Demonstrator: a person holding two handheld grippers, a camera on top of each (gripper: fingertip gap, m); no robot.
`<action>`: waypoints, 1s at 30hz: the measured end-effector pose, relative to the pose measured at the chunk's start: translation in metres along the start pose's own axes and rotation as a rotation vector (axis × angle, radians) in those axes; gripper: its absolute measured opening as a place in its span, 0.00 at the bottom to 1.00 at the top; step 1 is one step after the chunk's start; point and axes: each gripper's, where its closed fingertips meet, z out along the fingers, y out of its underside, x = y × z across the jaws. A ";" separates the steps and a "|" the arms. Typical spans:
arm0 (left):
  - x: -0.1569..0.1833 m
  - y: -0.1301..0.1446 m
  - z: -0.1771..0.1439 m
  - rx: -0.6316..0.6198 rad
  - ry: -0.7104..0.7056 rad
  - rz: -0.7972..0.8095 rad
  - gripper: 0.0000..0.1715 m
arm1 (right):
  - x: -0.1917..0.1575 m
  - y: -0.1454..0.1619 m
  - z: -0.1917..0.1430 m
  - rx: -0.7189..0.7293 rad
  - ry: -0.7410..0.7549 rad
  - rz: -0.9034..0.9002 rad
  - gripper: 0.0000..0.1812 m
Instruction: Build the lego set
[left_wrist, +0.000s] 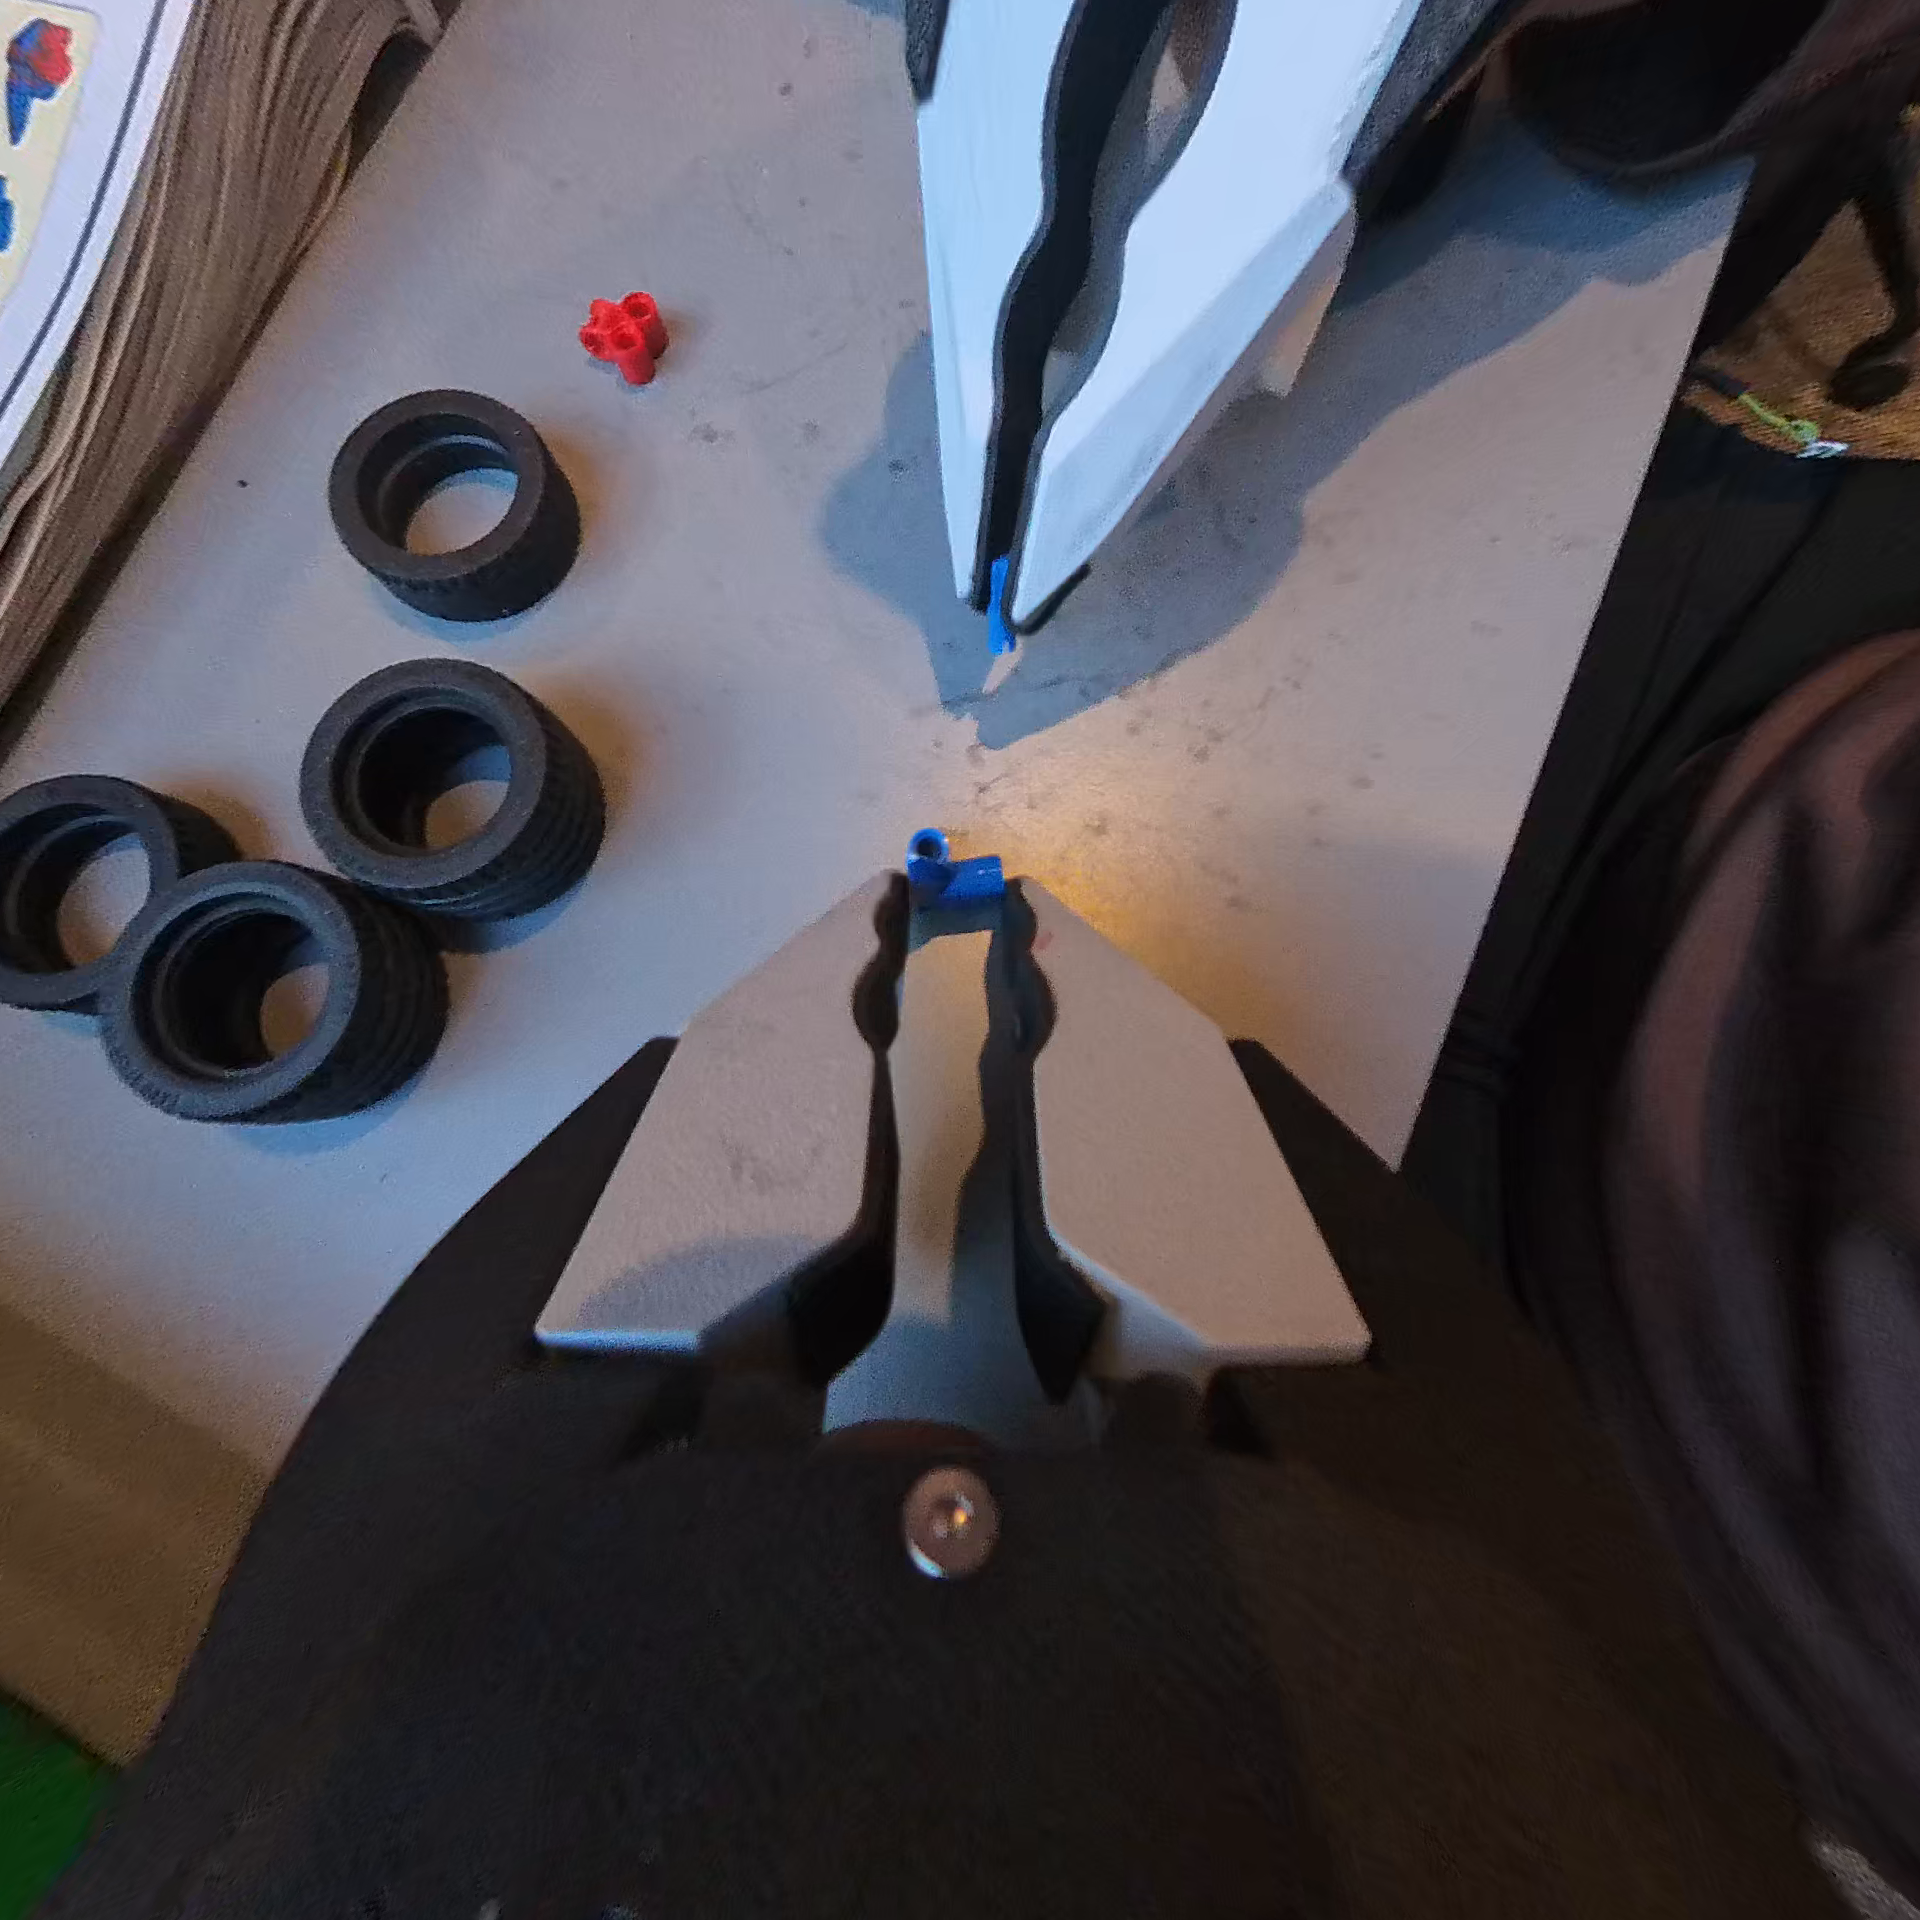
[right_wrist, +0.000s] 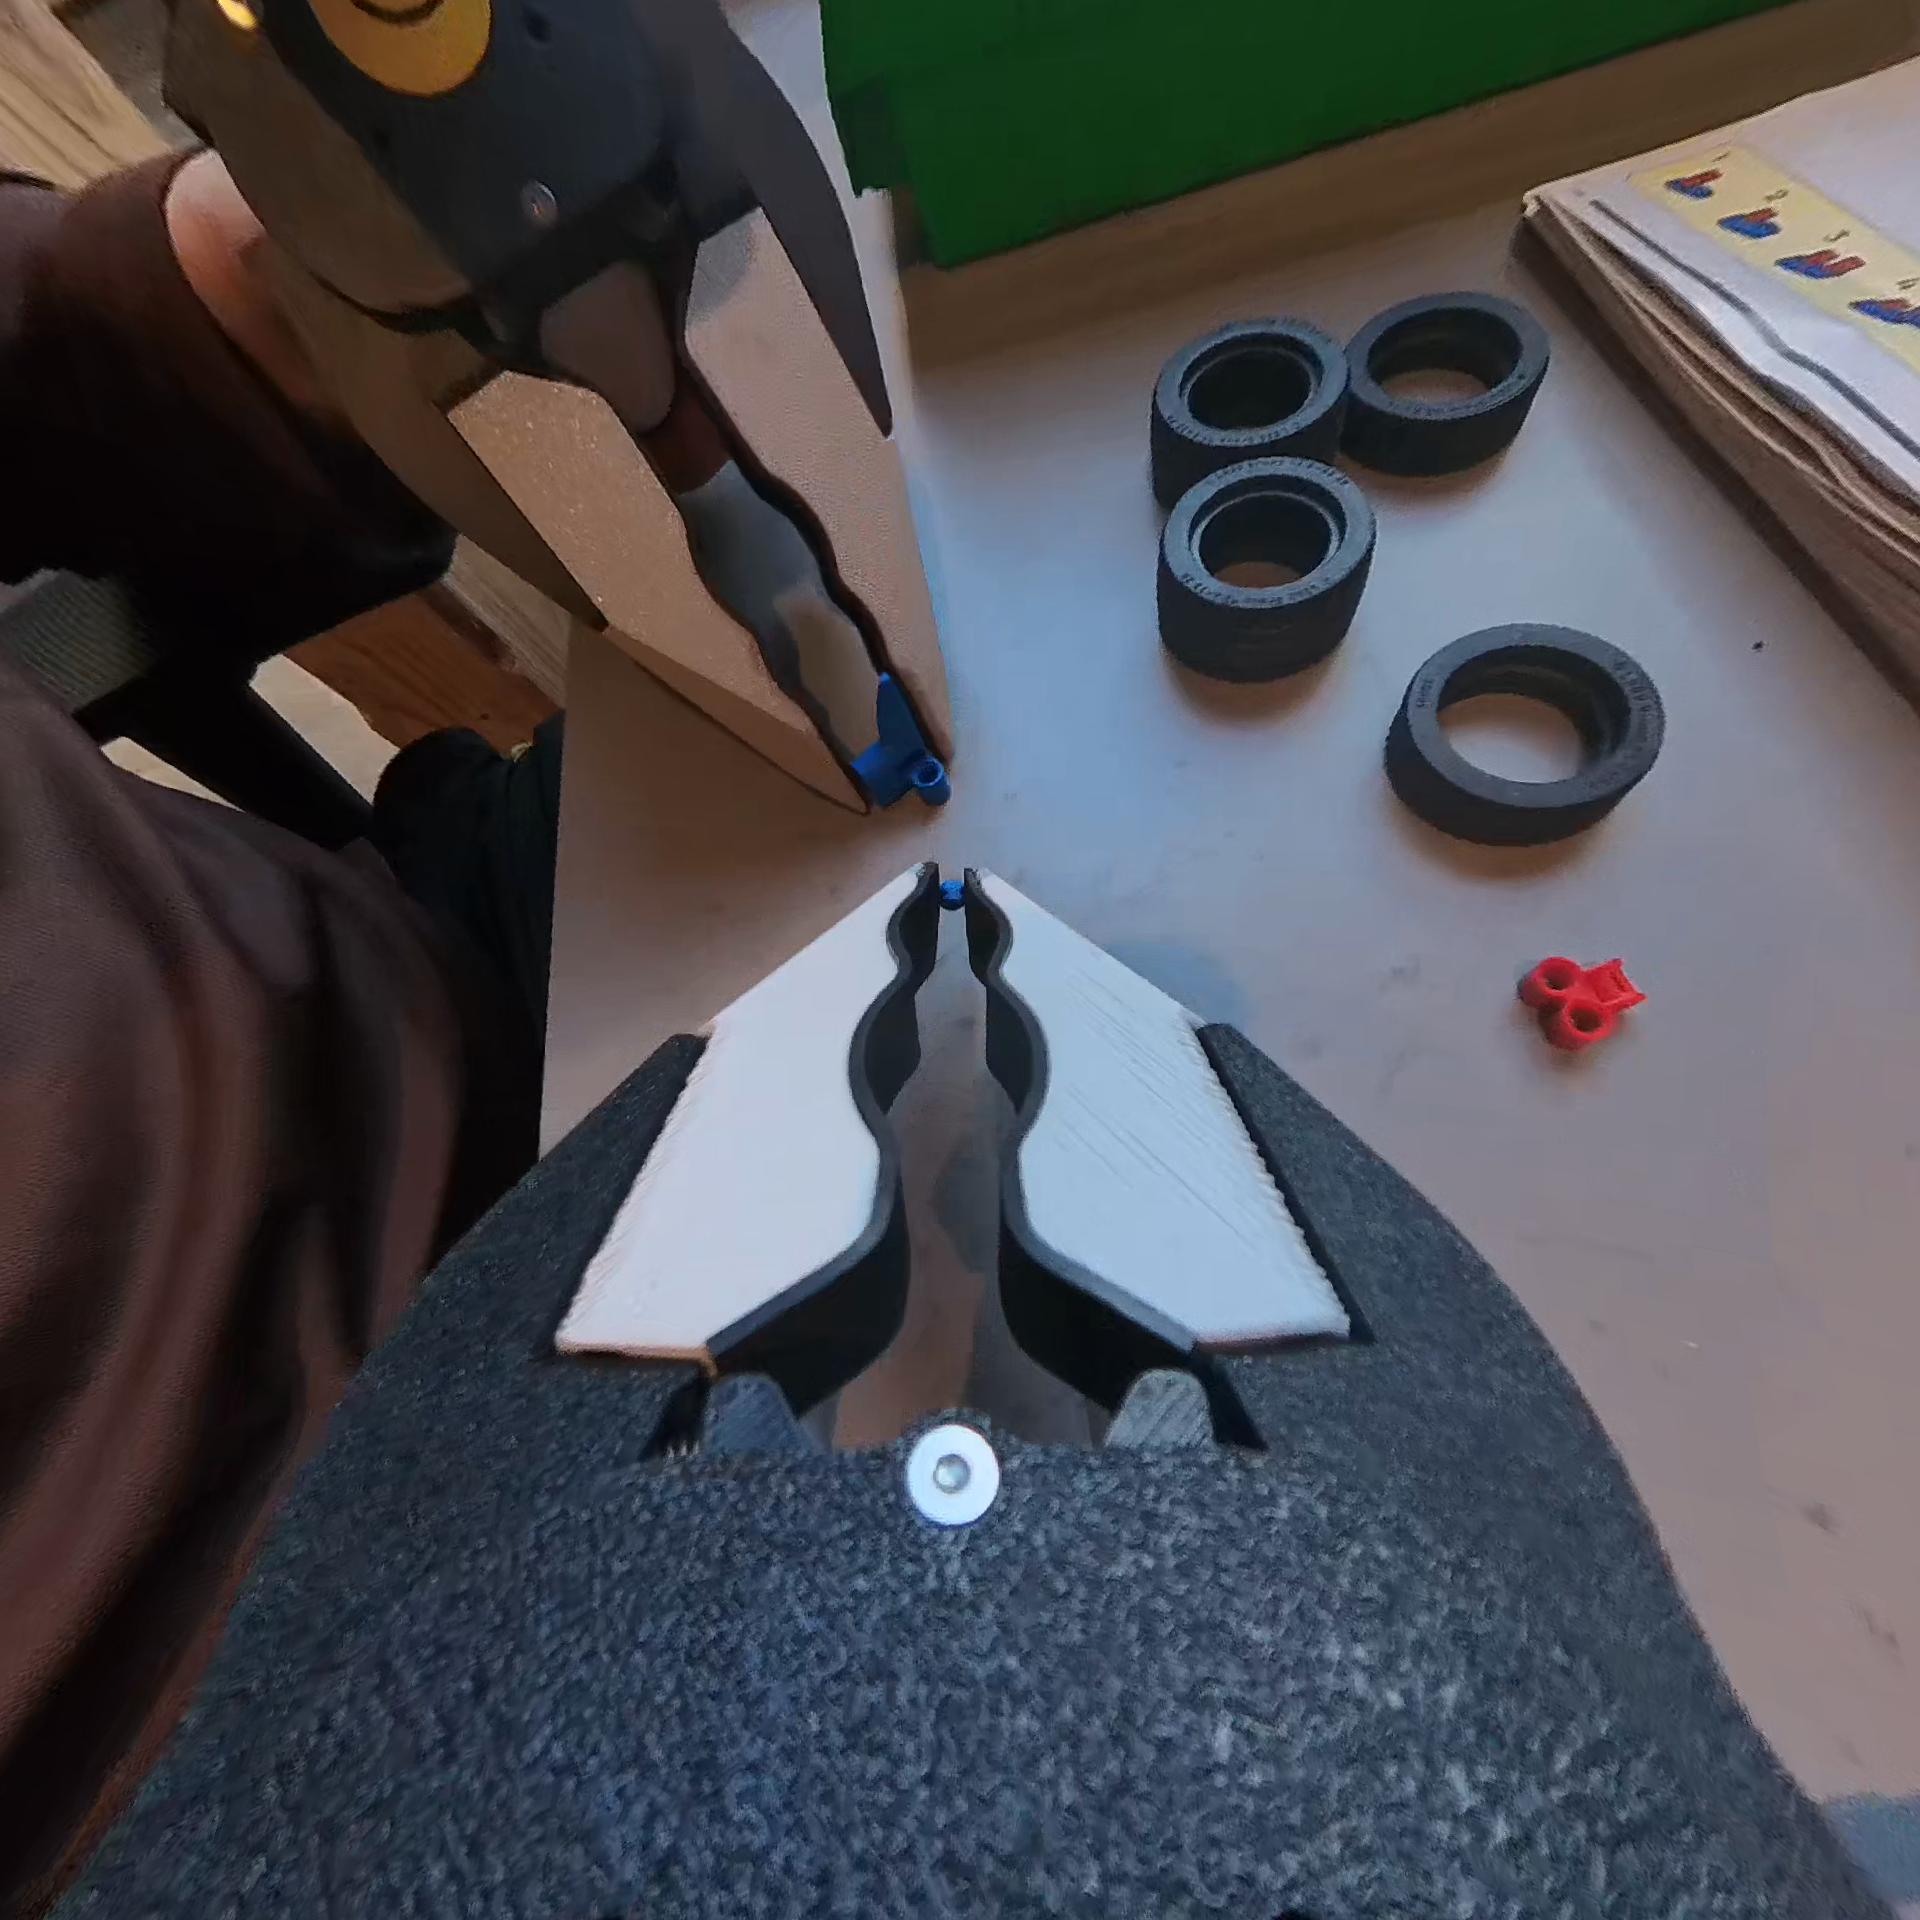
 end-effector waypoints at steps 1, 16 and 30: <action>0.000 -0.001 0.001 -0.001 0.005 0.002 0.09 | 0.000 0.001 0.001 -0.006 0.001 -0.004 0.02; -0.003 0.004 -0.004 -0.014 -0.008 -0.006 0.17 | 0.000 0.004 0.006 -0.034 0.007 -0.015 0.02; 0.010 -0.014 0.013 0.018 0.094 0.068 0.09 | -0.006 0.002 -0.001 -0.008 -0.031 -0.117 0.02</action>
